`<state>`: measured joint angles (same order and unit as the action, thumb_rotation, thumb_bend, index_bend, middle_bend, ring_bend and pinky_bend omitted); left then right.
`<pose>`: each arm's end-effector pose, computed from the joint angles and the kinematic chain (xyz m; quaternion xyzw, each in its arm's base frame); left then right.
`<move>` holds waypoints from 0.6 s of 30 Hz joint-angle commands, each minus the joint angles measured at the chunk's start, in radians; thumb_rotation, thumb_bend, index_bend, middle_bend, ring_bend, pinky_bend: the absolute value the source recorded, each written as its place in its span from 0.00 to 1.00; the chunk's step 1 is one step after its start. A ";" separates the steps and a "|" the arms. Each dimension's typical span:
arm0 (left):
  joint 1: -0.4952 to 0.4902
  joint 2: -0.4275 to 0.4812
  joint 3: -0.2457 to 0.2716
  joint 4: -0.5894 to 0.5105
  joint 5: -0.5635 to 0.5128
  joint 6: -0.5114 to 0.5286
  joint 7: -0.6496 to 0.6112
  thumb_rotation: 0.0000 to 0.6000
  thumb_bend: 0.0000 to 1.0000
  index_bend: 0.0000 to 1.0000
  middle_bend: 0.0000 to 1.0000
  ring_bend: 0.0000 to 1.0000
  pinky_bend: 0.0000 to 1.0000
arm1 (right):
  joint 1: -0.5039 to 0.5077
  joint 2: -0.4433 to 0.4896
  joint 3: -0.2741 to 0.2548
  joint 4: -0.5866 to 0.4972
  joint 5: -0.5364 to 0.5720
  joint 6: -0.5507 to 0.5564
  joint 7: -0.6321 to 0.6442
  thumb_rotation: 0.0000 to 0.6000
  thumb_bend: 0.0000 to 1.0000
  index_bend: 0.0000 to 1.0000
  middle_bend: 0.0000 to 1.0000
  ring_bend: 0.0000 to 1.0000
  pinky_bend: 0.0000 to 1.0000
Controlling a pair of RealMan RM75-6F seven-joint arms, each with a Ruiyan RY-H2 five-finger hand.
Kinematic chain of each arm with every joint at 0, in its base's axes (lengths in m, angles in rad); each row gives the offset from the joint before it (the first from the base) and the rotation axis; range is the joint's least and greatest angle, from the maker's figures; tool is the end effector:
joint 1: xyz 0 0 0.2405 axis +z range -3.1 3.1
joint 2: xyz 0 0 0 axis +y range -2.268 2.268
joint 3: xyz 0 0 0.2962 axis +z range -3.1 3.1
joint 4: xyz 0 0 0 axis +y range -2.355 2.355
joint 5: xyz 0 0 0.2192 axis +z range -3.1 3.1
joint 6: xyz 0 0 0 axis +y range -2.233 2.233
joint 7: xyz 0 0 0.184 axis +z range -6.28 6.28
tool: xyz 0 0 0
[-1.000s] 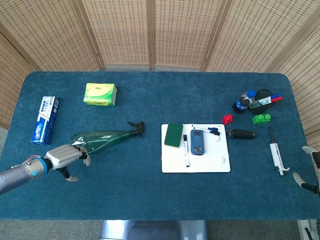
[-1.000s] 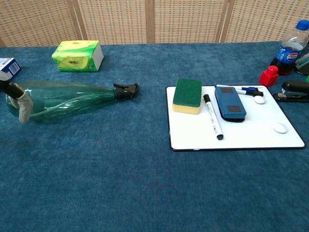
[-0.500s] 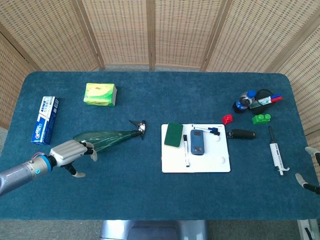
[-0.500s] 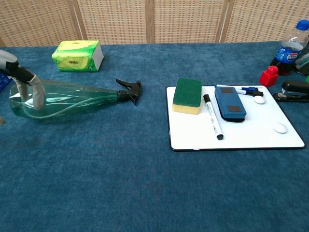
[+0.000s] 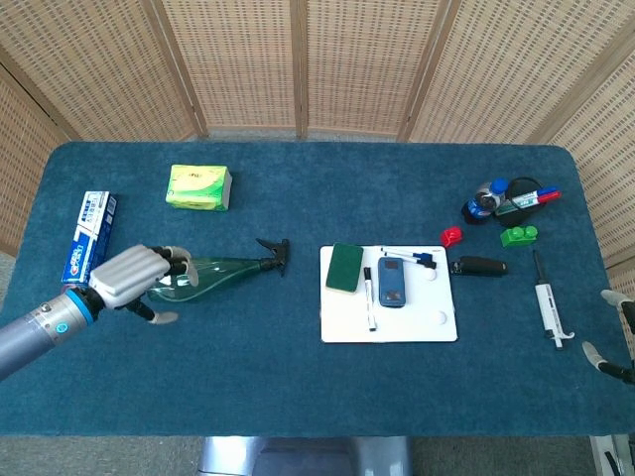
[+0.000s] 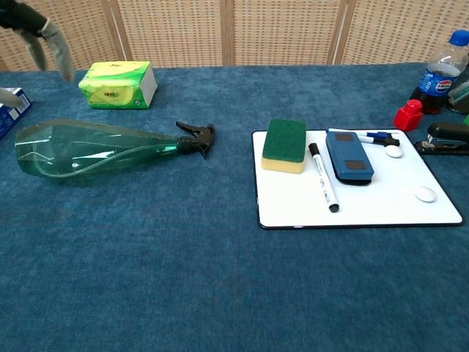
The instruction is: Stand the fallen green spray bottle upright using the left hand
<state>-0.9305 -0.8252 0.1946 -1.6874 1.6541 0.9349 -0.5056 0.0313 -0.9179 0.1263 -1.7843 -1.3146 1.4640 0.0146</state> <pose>-0.1829 0.3826 0.1521 -0.8226 -0.3689 -0.3177 0.2939 -0.3575 -0.2175 0.2433 0.5203 -0.4187 0.3617 0.6505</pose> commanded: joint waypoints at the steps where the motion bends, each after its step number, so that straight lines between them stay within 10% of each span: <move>1: 0.008 -0.002 -0.079 -0.013 -0.145 -0.072 0.235 0.91 0.28 0.35 0.33 0.22 0.31 | -0.003 -0.002 0.000 0.004 -0.002 0.004 0.006 1.00 0.28 0.23 0.31 0.07 0.16; 12: -0.022 -0.129 -0.164 -0.002 -0.521 -0.195 0.708 0.87 0.28 0.31 0.26 0.20 0.30 | -0.003 -0.008 -0.001 0.018 -0.013 0.005 0.023 1.00 0.28 0.23 0.31 0.07 0.16; 18: -0.071 -0.207 -0.179 0.012 -0.679 -0.222 0.863 0.43 0.28 0.29 0.23 0.16 0.27 | -0.003 -0.008 0.000 0.018 -0.016 0.007 0.024 1.00 0.28 0.23 0.31 0.07 0.16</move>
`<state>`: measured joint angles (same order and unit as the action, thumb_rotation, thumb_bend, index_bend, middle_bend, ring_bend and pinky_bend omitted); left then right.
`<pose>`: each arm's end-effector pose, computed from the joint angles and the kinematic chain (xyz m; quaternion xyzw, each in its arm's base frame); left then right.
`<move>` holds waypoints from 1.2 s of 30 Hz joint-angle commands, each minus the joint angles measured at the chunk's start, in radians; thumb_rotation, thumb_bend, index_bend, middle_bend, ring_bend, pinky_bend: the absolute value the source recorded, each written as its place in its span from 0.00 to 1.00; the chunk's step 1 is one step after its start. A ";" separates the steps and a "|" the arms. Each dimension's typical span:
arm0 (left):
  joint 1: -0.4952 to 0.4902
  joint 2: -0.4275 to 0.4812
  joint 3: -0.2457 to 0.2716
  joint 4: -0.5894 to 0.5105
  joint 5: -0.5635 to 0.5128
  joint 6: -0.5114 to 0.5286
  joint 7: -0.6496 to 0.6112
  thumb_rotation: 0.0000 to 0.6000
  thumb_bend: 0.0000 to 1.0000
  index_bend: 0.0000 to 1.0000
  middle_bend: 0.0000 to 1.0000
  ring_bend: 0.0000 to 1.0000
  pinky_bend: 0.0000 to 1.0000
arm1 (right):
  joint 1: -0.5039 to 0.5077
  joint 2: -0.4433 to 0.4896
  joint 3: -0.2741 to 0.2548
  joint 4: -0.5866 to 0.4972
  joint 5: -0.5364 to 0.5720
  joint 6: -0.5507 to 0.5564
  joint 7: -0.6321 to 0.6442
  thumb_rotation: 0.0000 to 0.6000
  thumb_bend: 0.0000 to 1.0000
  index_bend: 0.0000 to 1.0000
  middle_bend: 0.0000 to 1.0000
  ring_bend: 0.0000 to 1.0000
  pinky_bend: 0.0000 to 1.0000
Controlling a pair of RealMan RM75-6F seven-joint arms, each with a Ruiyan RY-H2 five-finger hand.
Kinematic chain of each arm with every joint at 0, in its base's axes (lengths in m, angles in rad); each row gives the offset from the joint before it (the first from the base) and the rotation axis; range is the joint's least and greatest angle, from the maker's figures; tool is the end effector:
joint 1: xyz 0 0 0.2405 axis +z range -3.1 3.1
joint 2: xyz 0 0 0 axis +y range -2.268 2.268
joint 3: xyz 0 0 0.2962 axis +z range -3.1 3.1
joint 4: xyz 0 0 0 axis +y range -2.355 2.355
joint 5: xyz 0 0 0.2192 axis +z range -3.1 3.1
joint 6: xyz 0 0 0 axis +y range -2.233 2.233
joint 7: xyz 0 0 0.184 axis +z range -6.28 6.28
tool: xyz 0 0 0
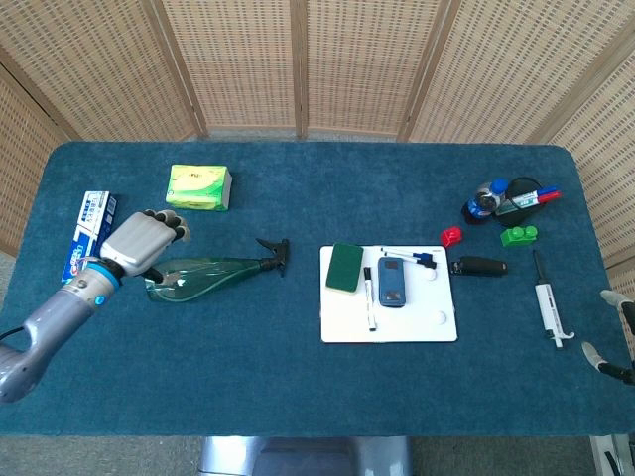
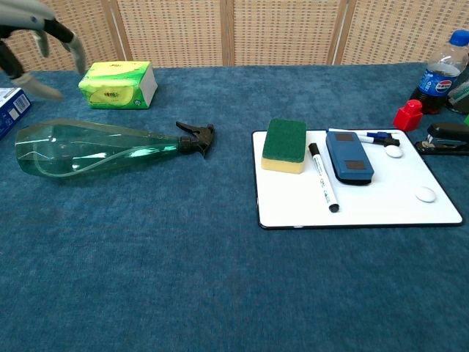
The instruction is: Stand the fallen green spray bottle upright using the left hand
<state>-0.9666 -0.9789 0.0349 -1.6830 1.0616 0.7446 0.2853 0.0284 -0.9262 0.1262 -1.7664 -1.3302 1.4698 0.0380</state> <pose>-0.1851 0.4377 0.1163 -0.8237 -0.2825 -0.2122 0.4435 -0.3586 -0.2171 0.2427 0.5200 -0.4177 0.3697 0.6468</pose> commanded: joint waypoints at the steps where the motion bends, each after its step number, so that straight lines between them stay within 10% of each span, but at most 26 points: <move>1: -0.042 -0.062 -0.021 0.006 -0.110 -0.038 0.084 0.35 0.28 0.29 0.23 0.15 0.27 | -0.001 0.000 0.001 0.000 -0.001 0.002 0.001 1.00 0.28 0.23 0.31 0.07 0.16; 4: -0.070 -0.086 -0.020 0.006 -0.181 -0.062 0.125 0.20 0.28 0.28 0.21 0.12 0.25 | -0.003 0.000 0.001 0.001 -0.002 0.005 0.004 1.00 0.28 0.23 0.31 0.07 0.16; 17: -0.175 -0.224 0.035 0.091 -0.398 -0.070 0.291 0.18 0.28 0.25 0.20 0.12 0.25 | -0.012 -0.004 0.000 0.014 -0.006 0.014 0.023 1.00 0.28 0.23 0.31 0.07 0.16; 27: -0.196 -0.299 0.047 0.137 -0.451 -0.031 0.331 0.74 0.28 0.22 0.17 0.10 0.27 | -0.015 -0.004 0.002 0.022 -0.009 0.020 0.036 1.00 0.29 0.23 0.31 0.07 0.16; 36: -0.194 -0.343 0.049 0.164 -0.463 -0.024 0.330 0.80 0.28 0.21 0.17 0.10 0.28 | -0.015 -0.005 0.004 0.028 -0.010 0.018 0.047 1.00 0.29 0.22 0.31 0.07 0.16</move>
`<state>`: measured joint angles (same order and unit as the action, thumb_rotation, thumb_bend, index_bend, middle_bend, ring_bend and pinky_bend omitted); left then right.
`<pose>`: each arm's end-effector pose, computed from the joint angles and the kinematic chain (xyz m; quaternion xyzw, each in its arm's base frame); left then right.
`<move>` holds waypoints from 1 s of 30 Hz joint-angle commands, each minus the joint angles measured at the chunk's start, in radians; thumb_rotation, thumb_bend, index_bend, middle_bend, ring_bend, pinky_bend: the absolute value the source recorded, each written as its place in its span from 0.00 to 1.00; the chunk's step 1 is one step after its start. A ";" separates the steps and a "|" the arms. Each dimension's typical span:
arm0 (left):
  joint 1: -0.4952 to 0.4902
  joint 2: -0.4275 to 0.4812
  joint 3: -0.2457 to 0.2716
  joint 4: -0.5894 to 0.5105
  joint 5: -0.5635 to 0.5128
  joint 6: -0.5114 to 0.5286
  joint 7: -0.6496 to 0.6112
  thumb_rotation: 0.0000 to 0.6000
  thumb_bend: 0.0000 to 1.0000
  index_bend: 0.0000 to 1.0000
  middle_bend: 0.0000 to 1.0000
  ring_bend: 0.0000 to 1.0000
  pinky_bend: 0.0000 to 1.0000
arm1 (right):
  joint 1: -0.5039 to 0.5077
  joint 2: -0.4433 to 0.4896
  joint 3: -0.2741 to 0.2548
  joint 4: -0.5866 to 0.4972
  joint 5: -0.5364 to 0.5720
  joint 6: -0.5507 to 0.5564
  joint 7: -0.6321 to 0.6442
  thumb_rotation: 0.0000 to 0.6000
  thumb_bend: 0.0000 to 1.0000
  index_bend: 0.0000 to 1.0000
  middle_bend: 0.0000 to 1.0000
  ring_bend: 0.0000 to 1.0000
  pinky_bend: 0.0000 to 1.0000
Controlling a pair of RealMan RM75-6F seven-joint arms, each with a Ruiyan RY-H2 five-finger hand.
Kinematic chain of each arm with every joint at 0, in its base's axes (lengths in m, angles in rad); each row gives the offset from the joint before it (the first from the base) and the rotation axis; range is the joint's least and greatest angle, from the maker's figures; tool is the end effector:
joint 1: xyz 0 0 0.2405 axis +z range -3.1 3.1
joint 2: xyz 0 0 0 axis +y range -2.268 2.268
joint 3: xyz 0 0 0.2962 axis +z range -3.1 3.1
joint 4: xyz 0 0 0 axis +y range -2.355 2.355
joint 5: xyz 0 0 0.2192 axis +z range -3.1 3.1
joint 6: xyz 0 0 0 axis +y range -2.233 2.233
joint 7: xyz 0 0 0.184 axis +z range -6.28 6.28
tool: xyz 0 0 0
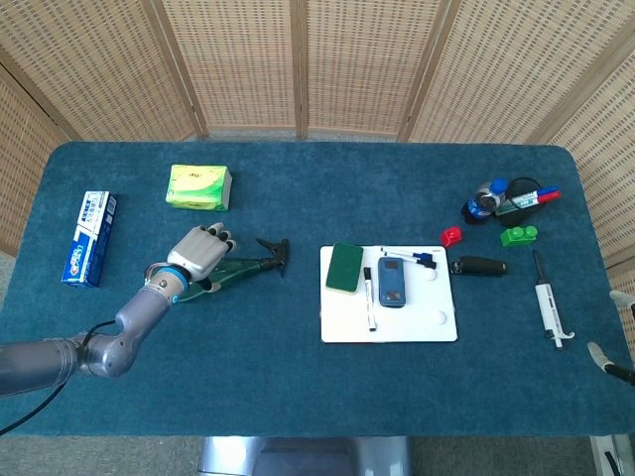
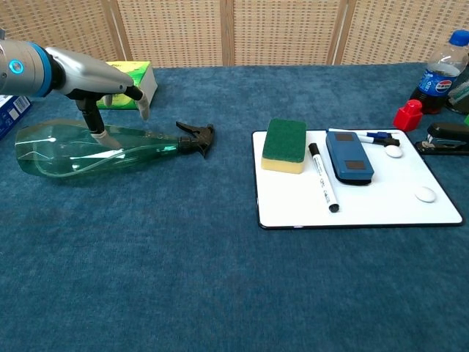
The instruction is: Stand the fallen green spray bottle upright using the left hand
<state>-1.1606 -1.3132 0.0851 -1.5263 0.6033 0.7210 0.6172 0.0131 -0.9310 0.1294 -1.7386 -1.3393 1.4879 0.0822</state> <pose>-0.1597 0.4643 0.0001 -0.8397 -0.2945 -0.1439 0.4330 -0.3640 -0.2125 0.2477 0.5102 -0.4171 0.3804 0.6488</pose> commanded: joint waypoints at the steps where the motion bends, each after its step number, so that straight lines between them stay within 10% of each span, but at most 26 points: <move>1: 0.000 -0.015 -0.002 0.011 -0.008 0.001 -0.002 0.81 0.28 0.22 0.17 0.10 0.28 | 0.000 0.000 0.001 0.000 -0.001 0.000 0.006 1.00 0.29 0.22 0.31 0.07 0.16; 30: -0.066 -0.224 -0.028 0.172 -0.179 0.003 0.085 0.81 0.28 0.26 0.20 0.13 0.32 | -0.033 0.010 -0.002 0.012 0.001 0.026 0.063 1.00 0.29 0.22 0.31 0.07 0.16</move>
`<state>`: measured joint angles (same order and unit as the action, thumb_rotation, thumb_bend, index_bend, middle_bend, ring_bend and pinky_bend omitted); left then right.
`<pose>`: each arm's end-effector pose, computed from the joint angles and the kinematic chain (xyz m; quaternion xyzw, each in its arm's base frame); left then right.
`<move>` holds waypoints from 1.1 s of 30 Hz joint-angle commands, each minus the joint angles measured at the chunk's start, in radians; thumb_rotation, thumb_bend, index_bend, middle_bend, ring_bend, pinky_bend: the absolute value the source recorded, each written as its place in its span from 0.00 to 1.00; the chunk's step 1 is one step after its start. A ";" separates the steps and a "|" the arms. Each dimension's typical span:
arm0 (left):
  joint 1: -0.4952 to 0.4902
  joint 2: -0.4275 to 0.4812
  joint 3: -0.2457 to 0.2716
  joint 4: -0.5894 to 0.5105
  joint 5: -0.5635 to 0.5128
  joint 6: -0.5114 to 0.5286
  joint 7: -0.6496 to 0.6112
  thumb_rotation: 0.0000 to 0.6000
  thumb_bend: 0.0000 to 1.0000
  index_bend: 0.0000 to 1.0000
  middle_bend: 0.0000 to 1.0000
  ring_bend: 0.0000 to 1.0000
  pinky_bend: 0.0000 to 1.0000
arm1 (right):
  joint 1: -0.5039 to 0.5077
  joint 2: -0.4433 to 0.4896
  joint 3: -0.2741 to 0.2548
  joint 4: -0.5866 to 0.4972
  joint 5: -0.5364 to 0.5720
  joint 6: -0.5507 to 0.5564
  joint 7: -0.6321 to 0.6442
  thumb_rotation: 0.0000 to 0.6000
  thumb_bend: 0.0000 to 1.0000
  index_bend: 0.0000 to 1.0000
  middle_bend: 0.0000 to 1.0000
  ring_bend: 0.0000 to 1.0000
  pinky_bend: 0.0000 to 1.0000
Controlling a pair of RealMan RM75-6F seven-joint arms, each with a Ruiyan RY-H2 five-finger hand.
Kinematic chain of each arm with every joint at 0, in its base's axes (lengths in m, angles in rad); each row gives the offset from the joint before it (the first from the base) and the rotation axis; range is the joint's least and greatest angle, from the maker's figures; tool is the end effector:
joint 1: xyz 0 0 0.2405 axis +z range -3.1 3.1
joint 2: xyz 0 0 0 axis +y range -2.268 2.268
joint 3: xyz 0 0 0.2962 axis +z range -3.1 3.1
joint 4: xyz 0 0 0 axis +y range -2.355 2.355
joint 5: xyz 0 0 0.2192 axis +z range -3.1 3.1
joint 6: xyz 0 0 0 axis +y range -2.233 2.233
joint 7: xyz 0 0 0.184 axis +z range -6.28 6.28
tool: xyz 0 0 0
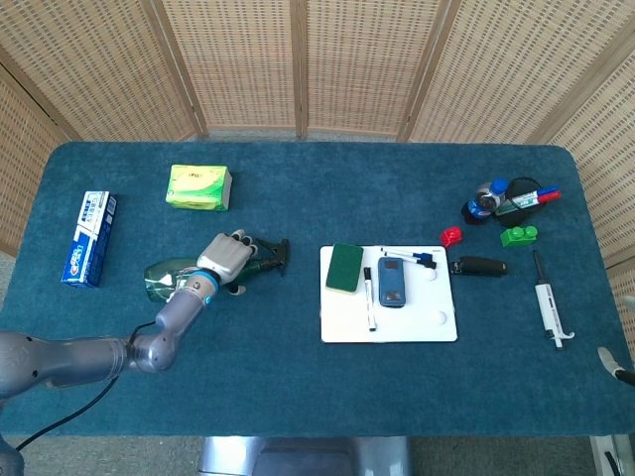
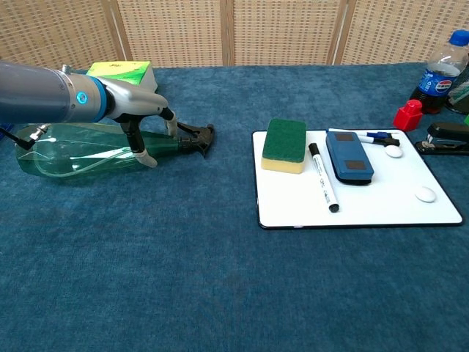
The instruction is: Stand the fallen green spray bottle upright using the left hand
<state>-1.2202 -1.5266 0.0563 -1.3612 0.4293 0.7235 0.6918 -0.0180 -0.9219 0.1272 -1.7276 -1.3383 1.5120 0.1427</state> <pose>-0.1390 0.4740 -0.0666 -0.8321 -0.3195 -0.1421 0.4305 -0.3708 -0.2003 0.2563 0.4904 -0.4262 0.3904 0.6523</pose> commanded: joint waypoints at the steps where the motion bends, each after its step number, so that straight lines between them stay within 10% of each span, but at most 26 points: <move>1: -0.008 -0.014 0.000 0.009 -0.004 0.005 0.012 0.82 0.28 0.28 0.21 0.15 0.34 | -0.003 0.001 0.001 0.001 -0.001 0.004 0.005 1.00 0.29 0.22 0.31 0.07 0.16; 7: -0.004 -0.027 -0.003 0.017 0.013 0.030 0.020 1.00 0.34 0.41 0.35 0.30 0.46 | -0.010 0.001 0.004 0.002 -0.004 0.016 0.021 1.00 0.29 0.22 0.31 0.07 0.16; 21: 0.013 -0.020 -0.029 0.036 0.008 0.004 -0.011 1.00 0.39 0.55 0.51 0.48 0.61 | -0.013 0.001 0.014 0.000 -0.012 0.025 0.055 1.00 0.29 0.22 0.31 0.07 0.17; 33: 0.135 0.094 -0.186 -0.025 0.193 0.027 -0.325 1.00 0.39 0.53 0.51 0.49 0.63 | -0.010 -0.008 0.020 0.001 -0.024 0.034 0.063 1.00 0.29 0.22 0.31 0.07 0.17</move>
<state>-1.1269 -1.4733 -0.0825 -1.3575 0.5665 0.7429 0.4461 -0.0279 -0.9296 0.1475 -1.7269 -1.3618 1.5456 0.2056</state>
